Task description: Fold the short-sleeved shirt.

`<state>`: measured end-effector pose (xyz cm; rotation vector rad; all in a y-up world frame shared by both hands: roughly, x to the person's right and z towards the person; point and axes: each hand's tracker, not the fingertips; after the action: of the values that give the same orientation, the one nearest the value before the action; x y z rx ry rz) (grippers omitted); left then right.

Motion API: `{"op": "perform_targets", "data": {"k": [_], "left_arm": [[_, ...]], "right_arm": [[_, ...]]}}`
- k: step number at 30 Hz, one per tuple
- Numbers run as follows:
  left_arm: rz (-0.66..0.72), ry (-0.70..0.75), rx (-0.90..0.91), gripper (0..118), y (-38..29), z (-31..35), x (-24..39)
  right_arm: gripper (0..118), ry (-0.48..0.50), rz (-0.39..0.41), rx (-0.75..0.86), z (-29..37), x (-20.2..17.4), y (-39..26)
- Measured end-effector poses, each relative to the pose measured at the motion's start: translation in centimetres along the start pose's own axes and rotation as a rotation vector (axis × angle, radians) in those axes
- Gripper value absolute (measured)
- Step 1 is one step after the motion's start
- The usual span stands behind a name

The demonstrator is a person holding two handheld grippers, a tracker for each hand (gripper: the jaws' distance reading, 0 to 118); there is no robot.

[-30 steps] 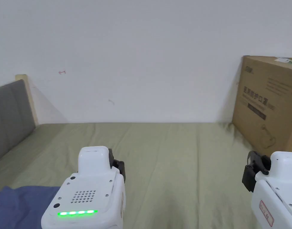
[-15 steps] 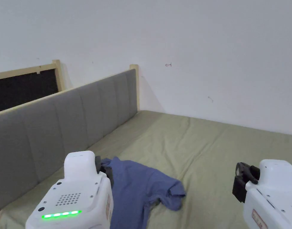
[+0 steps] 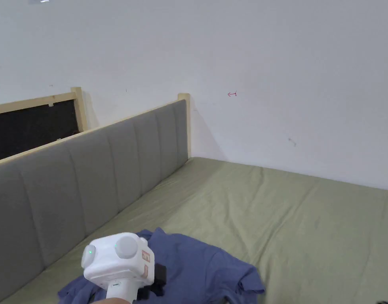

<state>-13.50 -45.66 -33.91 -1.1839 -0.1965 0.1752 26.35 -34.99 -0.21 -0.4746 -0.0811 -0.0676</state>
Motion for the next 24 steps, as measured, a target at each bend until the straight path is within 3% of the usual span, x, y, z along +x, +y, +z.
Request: {"op": "perform_targets", "data": {"k": [1, 2, 6, 9, 12, 16, 18, 19, 20, 21, 22, 23, 24], "left_arm": [[0.027, 0.022, -0.043, 101, 0.6, -1.9, -0.4], [0.053, 0.015, -0.06, 112, 0.4, -3.3, -0.6], [0.056, 0.052, -0.055, 107, 1.9, -8.3, -0.8], [-0.001, 0.067, -0.098, 118, 1.8, -12.2, -0.3], [-0.123, 0.196, 0.016, 118, -0.2, -12.5, 1.9], [-0.087, 0.205, 0.023, 118, -1.3, -11.3, 2.6], [-0.113, 0.179, 0.061, 102, -1.9, -9.7, 2.1], [-0.121, 0.178, 0.083, 74, -2.2, -9.0, 2.1], [-0.13, 0.166, 0.128, 74, -2.7, -7.9, 2.1], [-0.141, 0.149, 0.168, 64, -3.2, -6.1, 2.1], [-0.148, 0.148, 0.177, 25, -3.5, -4.9, 2.1], [-0.148, 0.148, 0.156, 1, -3.8, -4.1, 1.9], [-0.154, 0.15, 0.172, 1, -4.2, -2.9, 1.8]], "right_arm": [[1, -0.011, 0.003, -0.018, 0.0, 0.5, -0.3], [1, -0.023, 0.006, -0.037, 0.1, 1.1, -0.6], [1, -0.065, 0.008, -0.122, 0.0, 3.1, -1.9], [1, -0.075, 0.004, -0.161, -0.4, 3.9, -2.7], [1, -0.074, -0.008, -0.187, -0.9, 4.0, -3.1], [1, -0.042, -0.057, -0.197, -1.8, 4.2, -3.3], [1, -0.03, -0.056, -0.193, -1.9, 4.1, -3.2], [1, -0.026, -0.052, -0.187, -1.9, 4.1, -3.1], [1, -0.022, -0.048, -0.179, -2.0, 4.1, -3.0], [1, -0.017, -0.049, -0.166, -1.8, 4.2, -2.8], [1, -0.012, -0.056, -0.156, -1.7, 4.3, -2.7], [1, -0.007, -0.065, -0.147, -1.6, 4.4, -2.5], [1, -0.004, -0.074, -0.143, -1.5, 4.5, -2.3]]}}
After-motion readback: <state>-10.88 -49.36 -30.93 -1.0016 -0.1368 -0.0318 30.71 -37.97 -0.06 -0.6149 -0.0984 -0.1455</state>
